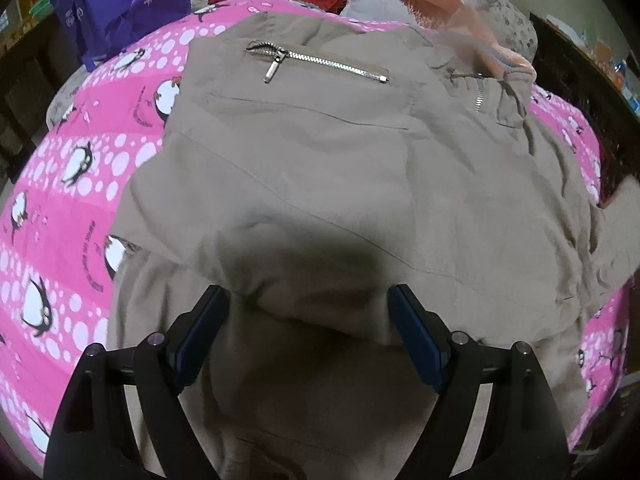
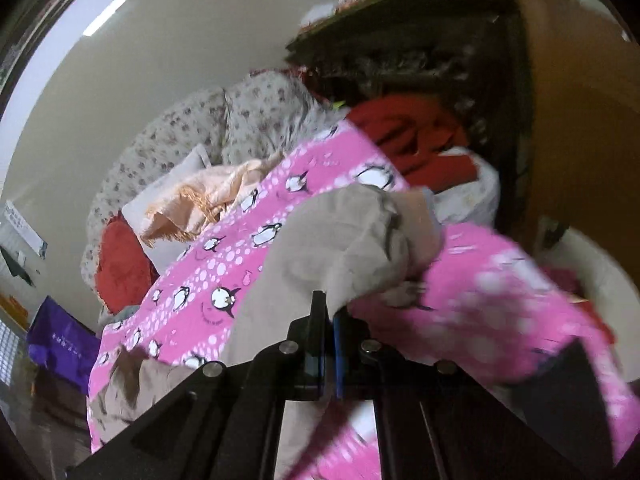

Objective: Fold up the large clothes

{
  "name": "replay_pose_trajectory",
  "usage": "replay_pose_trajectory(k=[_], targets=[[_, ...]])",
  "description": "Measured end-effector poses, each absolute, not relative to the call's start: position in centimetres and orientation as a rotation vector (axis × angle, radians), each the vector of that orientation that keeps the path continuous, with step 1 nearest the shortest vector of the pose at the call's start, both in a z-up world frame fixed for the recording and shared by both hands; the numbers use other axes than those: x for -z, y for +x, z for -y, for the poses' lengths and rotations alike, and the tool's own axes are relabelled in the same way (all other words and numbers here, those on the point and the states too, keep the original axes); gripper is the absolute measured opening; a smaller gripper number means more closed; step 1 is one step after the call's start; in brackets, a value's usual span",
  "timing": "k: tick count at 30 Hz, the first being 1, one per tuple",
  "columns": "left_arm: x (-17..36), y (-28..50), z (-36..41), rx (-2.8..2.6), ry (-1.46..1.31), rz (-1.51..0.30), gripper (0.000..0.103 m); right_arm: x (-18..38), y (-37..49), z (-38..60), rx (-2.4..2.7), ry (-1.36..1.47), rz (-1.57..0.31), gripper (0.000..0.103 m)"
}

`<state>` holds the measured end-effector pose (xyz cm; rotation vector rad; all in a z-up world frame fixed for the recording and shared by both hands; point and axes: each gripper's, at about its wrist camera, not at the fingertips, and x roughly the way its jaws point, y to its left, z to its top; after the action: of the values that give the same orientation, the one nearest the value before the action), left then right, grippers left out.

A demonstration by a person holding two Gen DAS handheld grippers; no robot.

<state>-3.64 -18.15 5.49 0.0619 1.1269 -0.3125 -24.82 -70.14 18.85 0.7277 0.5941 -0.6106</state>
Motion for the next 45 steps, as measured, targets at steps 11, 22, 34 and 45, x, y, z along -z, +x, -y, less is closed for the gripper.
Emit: replay_pose_trajectory(k=[11,22,34,45], targets=[[-7.1,-5.7,18.8,0.346,0.096,-1.093,0.084,-13.1,-28.4,72.0,0.641,0.926,-0.699,0.041],[-7.4,-5.3,17.2,0.292,0.086,-1.082,0.084,-12.4,-28.3,73.3,0.672,0.975,-0.58,0.05],[-7.6,-5.8,17.5,0.311,0.102,-1.078,0.084,-16.3,-26.6,72.0,0.647,0.828,-0.527,0.006],[-7.7,-5.0,16.1,0.29,0.004,-1.087,0.084,-24.8,-20.5,56.1,0.212,0.412,-0.573,0.006]])
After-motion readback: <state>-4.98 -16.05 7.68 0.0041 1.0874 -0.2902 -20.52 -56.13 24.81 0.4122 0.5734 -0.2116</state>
